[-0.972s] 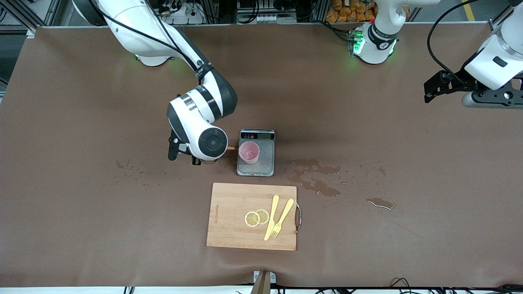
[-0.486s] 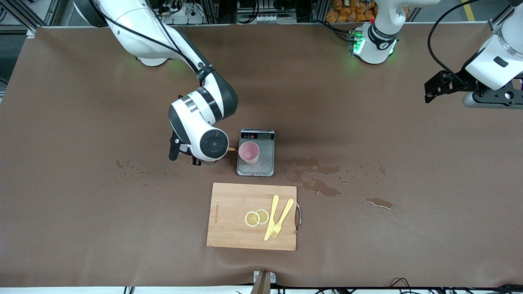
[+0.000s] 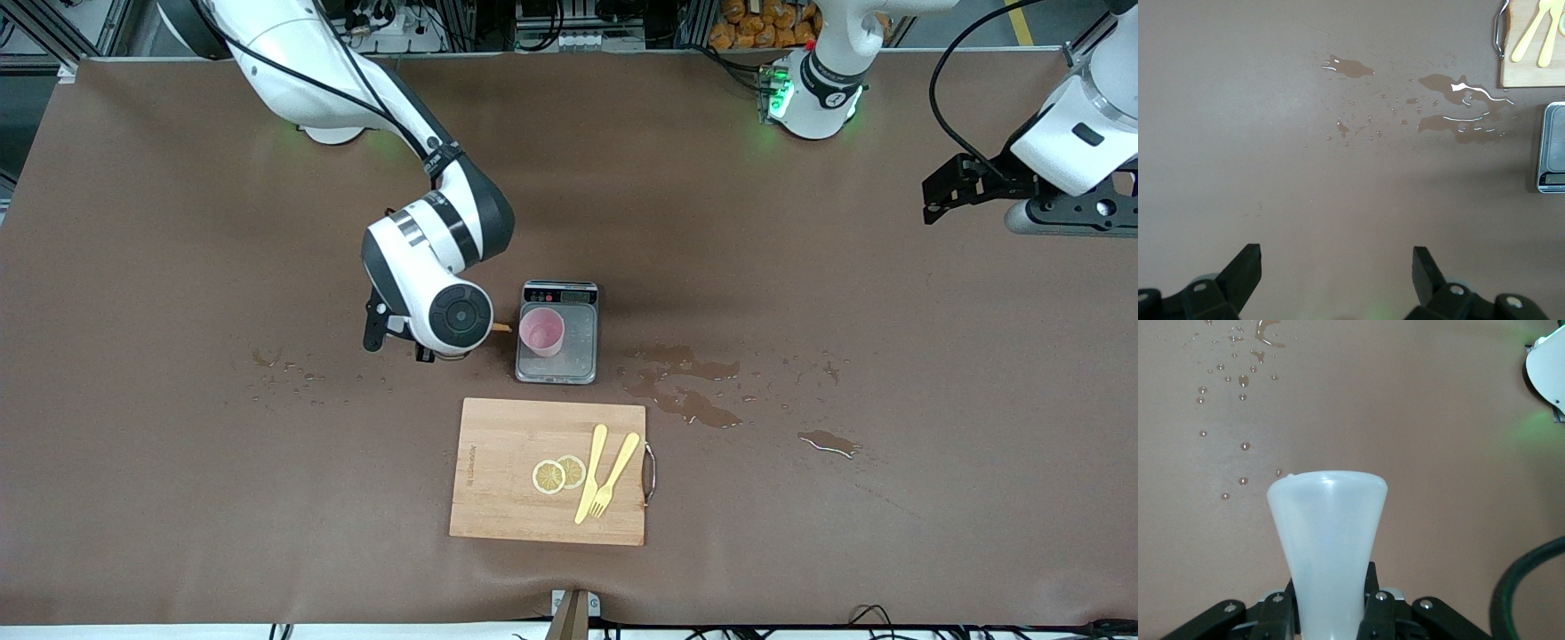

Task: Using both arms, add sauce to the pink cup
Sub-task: 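Carry the bottle away from the cup back toward its spot with the right gripper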

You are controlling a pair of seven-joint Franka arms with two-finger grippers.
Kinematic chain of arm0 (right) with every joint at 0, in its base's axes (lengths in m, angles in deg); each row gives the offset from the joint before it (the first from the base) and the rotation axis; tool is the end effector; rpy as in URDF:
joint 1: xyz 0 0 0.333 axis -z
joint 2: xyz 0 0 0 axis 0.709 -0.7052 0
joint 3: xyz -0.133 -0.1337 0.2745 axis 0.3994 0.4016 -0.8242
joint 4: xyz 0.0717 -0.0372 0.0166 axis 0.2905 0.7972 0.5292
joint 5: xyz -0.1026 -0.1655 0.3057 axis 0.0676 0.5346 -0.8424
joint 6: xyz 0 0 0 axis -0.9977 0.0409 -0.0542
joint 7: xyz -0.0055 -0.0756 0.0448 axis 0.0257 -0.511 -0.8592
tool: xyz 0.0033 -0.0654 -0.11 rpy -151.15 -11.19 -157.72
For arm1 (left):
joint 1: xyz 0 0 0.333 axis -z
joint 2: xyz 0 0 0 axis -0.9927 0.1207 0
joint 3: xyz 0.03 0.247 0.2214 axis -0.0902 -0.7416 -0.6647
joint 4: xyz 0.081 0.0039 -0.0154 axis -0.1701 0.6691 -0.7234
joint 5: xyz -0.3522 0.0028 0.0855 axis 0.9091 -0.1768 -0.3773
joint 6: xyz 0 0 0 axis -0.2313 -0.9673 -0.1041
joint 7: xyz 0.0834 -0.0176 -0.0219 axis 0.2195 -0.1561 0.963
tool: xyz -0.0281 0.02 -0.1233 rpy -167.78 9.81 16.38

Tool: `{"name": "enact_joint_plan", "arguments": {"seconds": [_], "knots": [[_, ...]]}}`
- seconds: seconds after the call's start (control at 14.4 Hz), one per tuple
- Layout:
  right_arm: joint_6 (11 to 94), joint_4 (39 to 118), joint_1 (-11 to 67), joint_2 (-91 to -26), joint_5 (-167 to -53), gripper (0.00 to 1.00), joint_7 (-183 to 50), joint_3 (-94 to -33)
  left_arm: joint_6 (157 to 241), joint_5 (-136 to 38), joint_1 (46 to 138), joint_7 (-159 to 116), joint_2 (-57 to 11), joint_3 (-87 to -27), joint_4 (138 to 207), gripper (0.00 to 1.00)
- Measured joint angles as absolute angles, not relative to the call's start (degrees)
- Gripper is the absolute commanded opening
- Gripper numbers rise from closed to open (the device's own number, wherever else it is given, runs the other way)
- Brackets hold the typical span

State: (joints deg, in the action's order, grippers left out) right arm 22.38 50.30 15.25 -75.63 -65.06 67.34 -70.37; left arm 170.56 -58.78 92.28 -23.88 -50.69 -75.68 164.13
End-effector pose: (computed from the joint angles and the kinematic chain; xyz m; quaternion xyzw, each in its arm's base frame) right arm 0.5777 0.3225 0.3208 0.6458 -0.7254 0.0237 0.2369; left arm 0.5007 -0.0778 0.6270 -0.9990 0.0429 0.0063 0.0091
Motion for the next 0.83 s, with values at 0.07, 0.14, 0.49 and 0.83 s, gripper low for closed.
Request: {"name": "enact_joint_plan", "arguments": {"seconds": [0.07,0.14,0.49,0.83], "knots": [[22.6,49.9,15.9,-75.6,-65.6,0.21,67.1,-70.4,170.6,-58.8,92.3,-23.9,-50.7,-75.7,164.1,1.0],[22.6,49.4,16.5,-75.6,-66.2,0.22,66.9,-70.4,170.6,-58.8,92.3,-23.9,-50.7,-75.7,164.1,1.0],[22.7,48.3,21.4,-74.8,-74.3,0.22,61.4,-70.4,170.6,-58.8,92.2,-23.9,-50.6,-75.8,164.1,1.0],[22.4,47.7,28.2,-71.1,-83.5,0.24,52.9,-70.3,170.6,-58.8,92.2,-23.9,-50.6,-75.7,164.1,1.0]]}}
